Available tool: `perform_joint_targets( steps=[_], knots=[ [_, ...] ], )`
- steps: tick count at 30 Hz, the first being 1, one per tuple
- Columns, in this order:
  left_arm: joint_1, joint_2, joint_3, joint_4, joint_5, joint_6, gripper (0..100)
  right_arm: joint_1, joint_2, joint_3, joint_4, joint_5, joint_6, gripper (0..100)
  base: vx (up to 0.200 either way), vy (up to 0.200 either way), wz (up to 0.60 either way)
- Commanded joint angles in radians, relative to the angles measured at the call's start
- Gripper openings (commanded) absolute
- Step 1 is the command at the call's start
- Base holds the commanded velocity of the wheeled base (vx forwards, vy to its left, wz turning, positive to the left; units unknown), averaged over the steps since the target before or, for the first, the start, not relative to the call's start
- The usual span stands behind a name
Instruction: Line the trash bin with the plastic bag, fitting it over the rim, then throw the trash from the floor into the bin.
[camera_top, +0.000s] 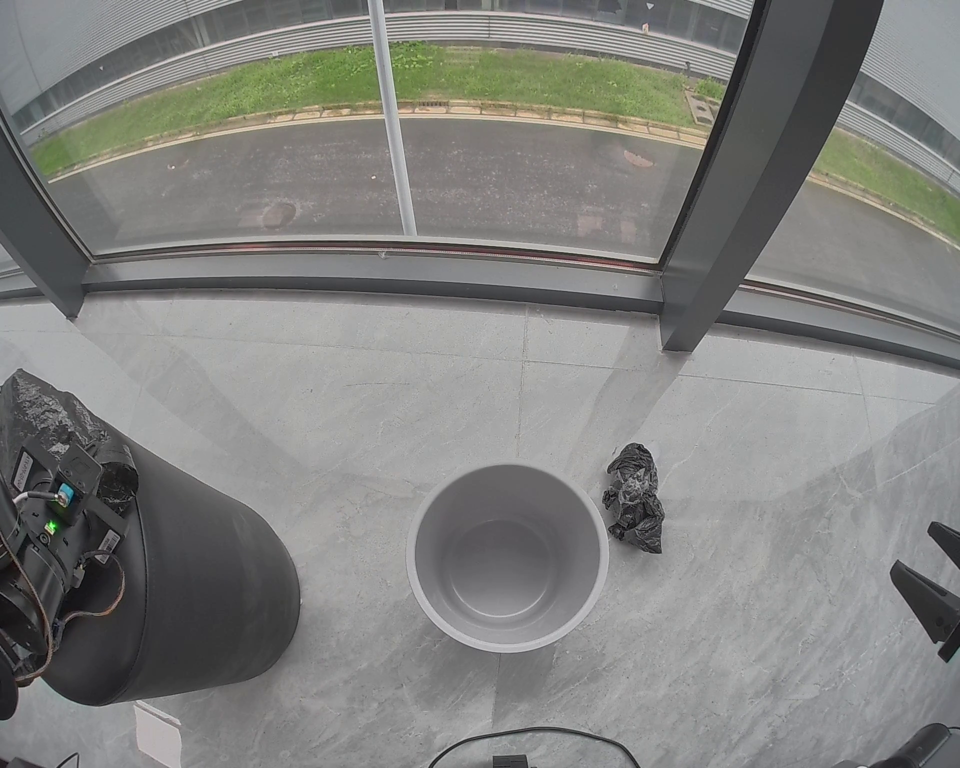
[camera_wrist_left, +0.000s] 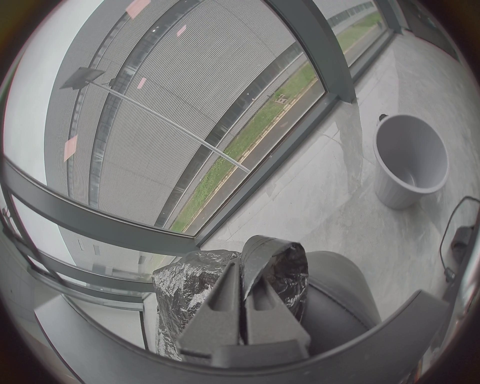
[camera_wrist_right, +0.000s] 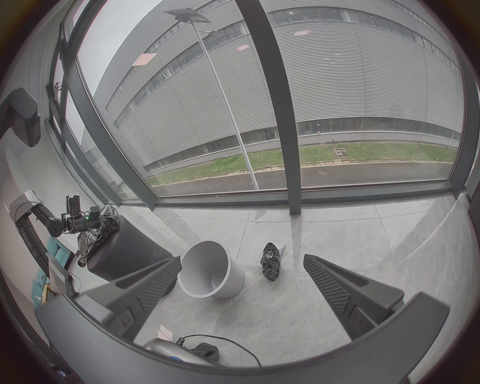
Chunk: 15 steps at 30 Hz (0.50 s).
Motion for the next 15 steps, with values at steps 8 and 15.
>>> perform_joint_targets(
  steps=[8, 15],
  knots=[
    [-0.079, -0.001, -0.217, -0.001, -0.022, -0.435, 0, 0.007, 0.078, -0.108, -0.005, 0.002, -0.013, 100, 0.0, 0.0, 0.0],
    [-0.152, -0.003, -0.38, 0.005, -0.018, -0.752, 0, 0.149, 0.289, -0.182, -0.137, -0.004, -0.018, 100, 0.0, 0.0, 0.0]
  ],
)
